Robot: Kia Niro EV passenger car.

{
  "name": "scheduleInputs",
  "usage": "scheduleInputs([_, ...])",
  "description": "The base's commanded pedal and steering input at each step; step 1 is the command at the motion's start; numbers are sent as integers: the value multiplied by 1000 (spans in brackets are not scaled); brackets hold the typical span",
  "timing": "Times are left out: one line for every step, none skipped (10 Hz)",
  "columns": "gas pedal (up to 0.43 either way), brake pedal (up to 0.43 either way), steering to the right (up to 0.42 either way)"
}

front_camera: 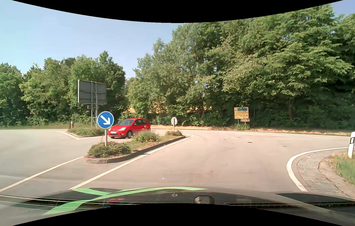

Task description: Follow the waypoints while adhering to traffic rules and regulations

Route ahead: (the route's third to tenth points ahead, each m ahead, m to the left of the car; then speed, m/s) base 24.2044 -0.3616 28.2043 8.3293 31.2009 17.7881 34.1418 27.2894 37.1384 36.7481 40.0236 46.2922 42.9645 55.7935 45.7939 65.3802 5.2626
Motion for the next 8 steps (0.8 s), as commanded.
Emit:
scheduleInputs([0, 37, 169])
scheduleInputs([0, 49, 169])
scheduleInputs([0, 61, 169])
scheduleInputs([0, 79, 169])
scheduleInputs([0, 91, 167])
scheduleInputs([0, 110, 162])
scheduleInputs([0, 116, 154])
scheduleInputs([0, 128, 143])
